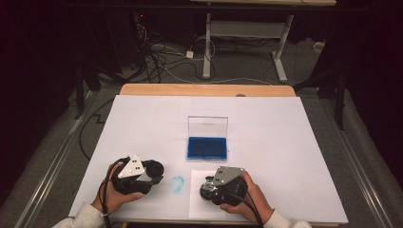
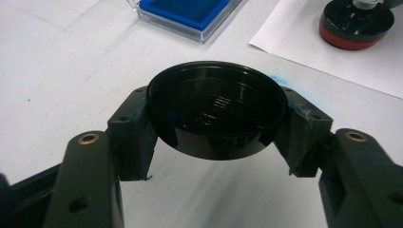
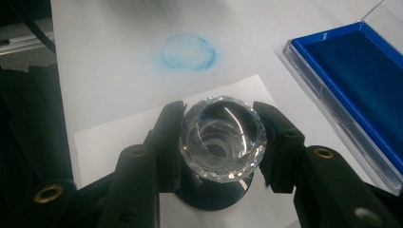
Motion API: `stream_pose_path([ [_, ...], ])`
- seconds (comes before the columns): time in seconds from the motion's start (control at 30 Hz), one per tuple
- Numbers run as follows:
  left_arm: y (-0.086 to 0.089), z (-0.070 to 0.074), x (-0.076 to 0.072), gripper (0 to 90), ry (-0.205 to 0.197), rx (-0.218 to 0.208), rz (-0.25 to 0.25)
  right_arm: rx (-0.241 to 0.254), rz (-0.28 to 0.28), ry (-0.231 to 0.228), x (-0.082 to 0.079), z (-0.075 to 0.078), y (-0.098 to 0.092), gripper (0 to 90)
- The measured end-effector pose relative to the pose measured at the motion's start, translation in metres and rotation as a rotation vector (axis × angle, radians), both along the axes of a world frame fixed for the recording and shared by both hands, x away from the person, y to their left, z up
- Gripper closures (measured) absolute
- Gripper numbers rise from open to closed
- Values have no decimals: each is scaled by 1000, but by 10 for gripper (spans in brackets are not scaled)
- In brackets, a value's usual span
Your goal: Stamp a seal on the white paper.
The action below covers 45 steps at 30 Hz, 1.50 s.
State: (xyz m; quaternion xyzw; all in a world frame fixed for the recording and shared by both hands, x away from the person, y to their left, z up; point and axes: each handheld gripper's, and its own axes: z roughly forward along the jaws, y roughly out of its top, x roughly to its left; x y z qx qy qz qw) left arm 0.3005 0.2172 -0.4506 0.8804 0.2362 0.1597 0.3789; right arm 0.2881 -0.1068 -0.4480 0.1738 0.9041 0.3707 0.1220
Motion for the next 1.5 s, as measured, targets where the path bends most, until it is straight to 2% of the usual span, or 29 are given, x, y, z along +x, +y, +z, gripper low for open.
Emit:
stream_pose_path([
  [0.1, 0, -1, 0, 366, 5, -1, 2, -9, 9, -6, 0, 0, 1, 566],
  [0.17, 0, -2, 0, 366, 8, -18, 12, -30, 14, -23, -1, 1, 3, 566],
  [0.33, 0, -1, 0, 366, 5, -22, 18, -46, 14, -26, -1, 2, 6, 566],
  [0.43, -1, -1, 1, 366, 4, -19, 15, -43, 15, -23, 0, 1, 5, 565],
  [0.47, -1, 0, 1, 366, -1, 1, 4, -45, 17, -21, 0, 2, 5, 565],
  [0.5, -1, 0, 1, 366, -1, 3, 2, -45, 16, -23, 0, 2, 5, 565],
  [0.77, 0, -1, 1, 366, 1, 0, 6, -25, 19, -4, 1, 1, 0, 564],
  [0.83, 0, -2, 0, 366, 7, -21, 18, -30, 23, -4, 2, 1, 0, 564],
  [0.87, 0, -2, 0, 366, 8, -21, 19, -29, 18, -2, 1, 1, 0, 564],
  [0.9, 2, -1, 1, 366, 2, 1, 8, -31, 22, -5, 1, 1, 0, 564],
  [0.93, 1, -2, 0, 366, 7, -21, 19, -34, 23, -7, 1, 1, 1, 564],
  [0.97, 2, -1, 0, 366, 2, -1, 8, -36, 22, -6, 1, 1, 1, 564],
  [1.0, 2, -1, 0, 366, 1, -1, 9, -36, 24, -7, 1, 1, 1, 564],
  [1.03, 1, -1, -1, 365, 5, -22, 19, -36, 22, -9, 1, 0, 2, 563],
  [1.1, 1, -1, -1, 366, 6, -22, 20, -37, 19, -5, 1, 0, 2, 563],
  [1.47, -1, -2, 1, 366, 9, -15, 16, -52, 22, -15, 0, 0, 4, 563],
  [1.5, -1, -2, 2, 366, 7, 2, 4, -54, 23, -15, 0, 0, 4, 563],
])
